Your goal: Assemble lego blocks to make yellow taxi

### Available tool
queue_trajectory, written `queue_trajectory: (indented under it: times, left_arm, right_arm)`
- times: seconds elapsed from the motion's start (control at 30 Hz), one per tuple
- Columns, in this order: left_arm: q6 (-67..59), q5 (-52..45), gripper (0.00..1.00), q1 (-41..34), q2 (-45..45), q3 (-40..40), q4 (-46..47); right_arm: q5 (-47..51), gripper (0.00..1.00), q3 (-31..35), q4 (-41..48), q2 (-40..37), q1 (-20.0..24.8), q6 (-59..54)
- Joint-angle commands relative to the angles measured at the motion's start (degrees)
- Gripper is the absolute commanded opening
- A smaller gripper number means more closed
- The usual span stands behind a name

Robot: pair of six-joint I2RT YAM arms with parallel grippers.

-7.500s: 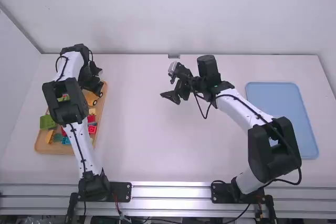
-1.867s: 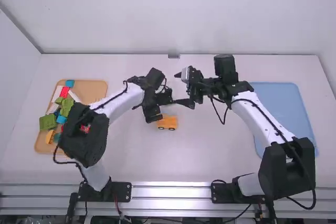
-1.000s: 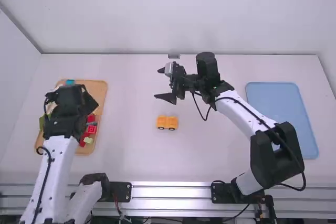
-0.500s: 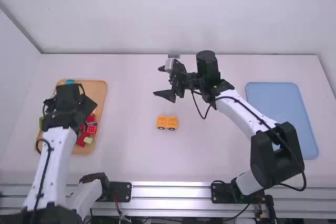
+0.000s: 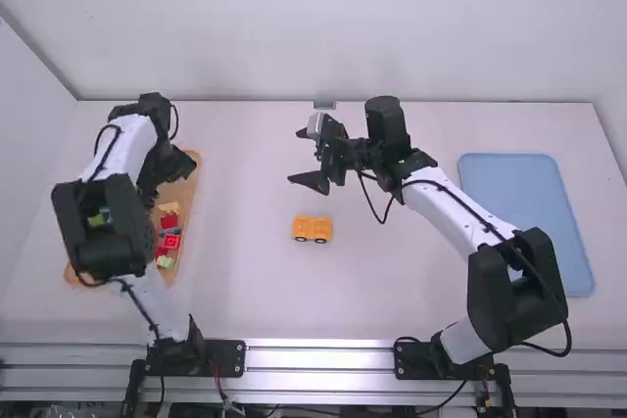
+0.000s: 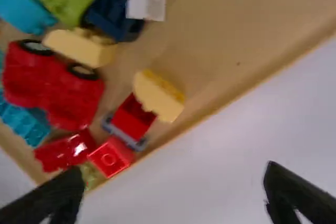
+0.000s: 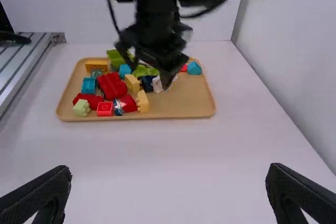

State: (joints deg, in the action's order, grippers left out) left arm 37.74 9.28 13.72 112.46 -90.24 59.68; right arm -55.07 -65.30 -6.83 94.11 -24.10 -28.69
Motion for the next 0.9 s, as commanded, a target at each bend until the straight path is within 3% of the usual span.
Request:
queue_trajectory:
  times: [0.0, 0.2, 0.3, 0.4, 0.43, 0.47, 0.57, 0.6, 0.87]
  left_arm:
    - [-0.09, -4.46, 0.69, 0.20, 3.41, -2.49, -0.24]
    - [11.96, -4.11, 0.70, 0.98, 4.22, -0.83, -4.17]
    - [14.67, -3.67, 0.60, 0.76, 4.02, 0.35, -4.09]
    - [15.87, -3.74, 0.59, 1.03, 4.00, 2.08, -4.26]
    - [17.03, -3.52, 0.51, 0.92, 4.00, 2.82, -4.22]
    - [19.28, -2.84, 0.50, 0.70, 4.00, 3.54, -4.26]
    - [25.07, -0.04, 0.61, 0.52, 4.00, 5.42, -5.20]
    - [28.50, 0.63, 0.74, 0.72, 3.76, 7.56, -7.50]
    - [26.82, -1.07, 0.75, 0.76, 3.04, 9.51, -12.87]
  right_arm:
    - [-0.13, 0.99, -1.86, -0.02, -0.46, 0.04, -0.11]
    - [0.59, 0.98, -1.86, -0.15, -0.46, 0.15, 0.00]
    - [3.26, 0.99, -1.86, 0.02, -0.46, -0.02, 0.31]
    - [5.01, 0.98, -1.86, 0.09, -0.46, 0.09, 0.37]
    - [5.27, 0.99, -1.86, 0.00, -0.46, 0.07, 0.37]
    - [5.29, 0.99, -1.86, -0.04, -0.46, 0.04, 0.28]
    - [5.22, 0.99, -1.86, 0.00, -0.46, 0.04, 0.20]
    - [5.51, 0.99, -1.86, 0.02, -0.46, 0.04, 0.33]
    - [5.64, 0.99, -1.86, -1.75, -0.46, 0.04, 0.17]
